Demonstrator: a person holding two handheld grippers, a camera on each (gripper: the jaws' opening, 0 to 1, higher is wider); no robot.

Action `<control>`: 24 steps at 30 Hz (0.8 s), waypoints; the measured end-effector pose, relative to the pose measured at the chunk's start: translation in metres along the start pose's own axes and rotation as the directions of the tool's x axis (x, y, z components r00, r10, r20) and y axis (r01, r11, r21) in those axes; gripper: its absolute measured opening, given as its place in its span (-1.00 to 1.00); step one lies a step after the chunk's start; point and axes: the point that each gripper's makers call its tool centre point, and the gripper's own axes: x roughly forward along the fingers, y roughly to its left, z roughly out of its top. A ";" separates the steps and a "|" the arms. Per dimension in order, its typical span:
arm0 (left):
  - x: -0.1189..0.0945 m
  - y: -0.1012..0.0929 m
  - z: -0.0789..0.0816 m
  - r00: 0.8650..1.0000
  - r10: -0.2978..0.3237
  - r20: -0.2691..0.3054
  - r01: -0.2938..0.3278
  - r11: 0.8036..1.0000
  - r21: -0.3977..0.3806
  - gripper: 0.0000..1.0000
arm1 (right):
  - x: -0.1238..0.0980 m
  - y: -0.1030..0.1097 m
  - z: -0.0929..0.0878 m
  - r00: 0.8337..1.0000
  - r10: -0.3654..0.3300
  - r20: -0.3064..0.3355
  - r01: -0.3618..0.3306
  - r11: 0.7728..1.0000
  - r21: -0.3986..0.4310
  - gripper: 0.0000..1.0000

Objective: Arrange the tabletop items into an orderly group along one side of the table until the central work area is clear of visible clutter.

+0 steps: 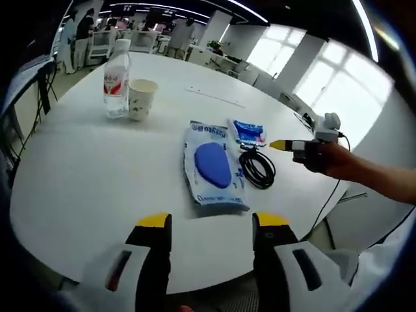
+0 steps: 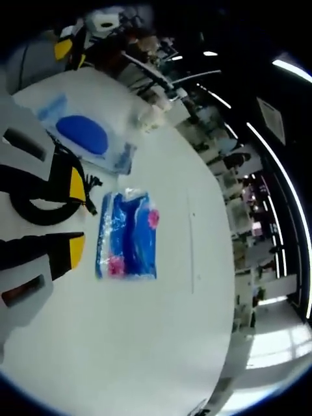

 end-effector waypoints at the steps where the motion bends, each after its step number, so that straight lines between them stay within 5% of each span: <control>1: 0.003 0.001 -0.002 1.000 -0.002 -0.004 0.002 1.000 -0.012 -0.03 | 0.000 0.003 -0.002 1.000 0.003 0.000 -0.003 1.000 -0.001 -0.68; 12: 0.012 0.004 -0.016 0.999 0.017 -0.037 -0.020 0.996 -0.085 -0.04 | -0.011 0.036 -0.015 0.998 0.062 -0.003 -0.062 0.998 -0.021 -0.61; 24: 0.018 -0.002 -0.021 0.999 0.005 -0.049 -0.011 0.992 -0.123 -0.06 | -0.022 0.039 -0.022 0.998 0.069 -0.002 -0.069 0.997 -0.023 -0.59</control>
